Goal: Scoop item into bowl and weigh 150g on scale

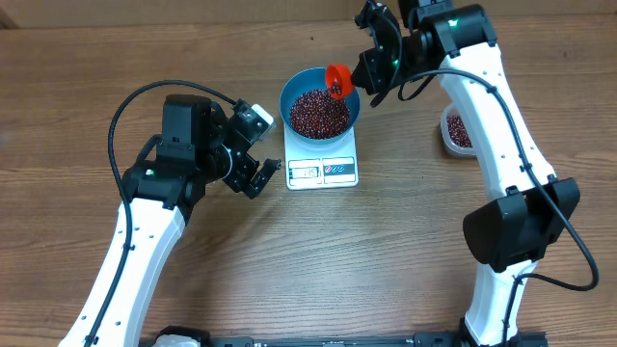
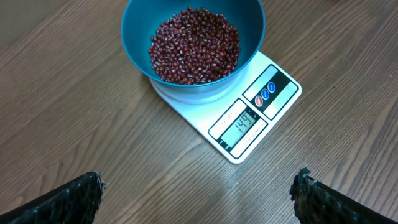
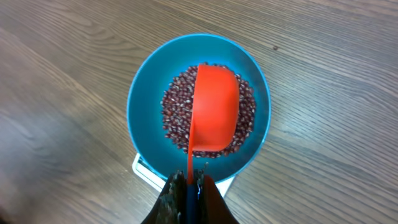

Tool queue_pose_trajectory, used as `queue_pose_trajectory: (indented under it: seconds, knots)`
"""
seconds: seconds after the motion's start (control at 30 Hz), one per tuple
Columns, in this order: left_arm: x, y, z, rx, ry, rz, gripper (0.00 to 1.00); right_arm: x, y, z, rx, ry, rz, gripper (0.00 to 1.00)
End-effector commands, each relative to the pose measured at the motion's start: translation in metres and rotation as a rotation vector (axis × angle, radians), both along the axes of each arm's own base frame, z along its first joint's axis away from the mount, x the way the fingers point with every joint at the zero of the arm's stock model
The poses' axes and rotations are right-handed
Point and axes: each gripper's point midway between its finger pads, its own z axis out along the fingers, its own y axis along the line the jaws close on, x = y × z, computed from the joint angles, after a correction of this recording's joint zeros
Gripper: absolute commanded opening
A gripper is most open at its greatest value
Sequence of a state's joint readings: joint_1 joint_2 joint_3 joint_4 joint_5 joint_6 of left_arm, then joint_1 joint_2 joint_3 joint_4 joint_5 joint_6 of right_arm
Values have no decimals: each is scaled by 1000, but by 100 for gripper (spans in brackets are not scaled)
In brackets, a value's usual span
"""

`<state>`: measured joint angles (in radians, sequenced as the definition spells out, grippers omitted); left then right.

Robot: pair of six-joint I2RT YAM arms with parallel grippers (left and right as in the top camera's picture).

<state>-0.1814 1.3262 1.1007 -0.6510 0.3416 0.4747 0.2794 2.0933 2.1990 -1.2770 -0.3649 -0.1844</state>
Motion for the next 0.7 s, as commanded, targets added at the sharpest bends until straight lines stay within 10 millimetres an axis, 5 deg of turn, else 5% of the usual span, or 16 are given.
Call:
queue_pose_trajectory:
  seconds: [0.0, 0.3, 0.67]
  knots:
    - [4, -2, 8, -10, -21, -16, 100, 1, -5, 31, -27, -93, -17, 4]
    - [4, -2, 8, -10, -21, -16, 99, -4, 5, 35, 39, -73, 15, 4]
    - [4, -2, 8, -10, -21, -16, 100, 2, -12, 41, 116, -54, -7, 4]
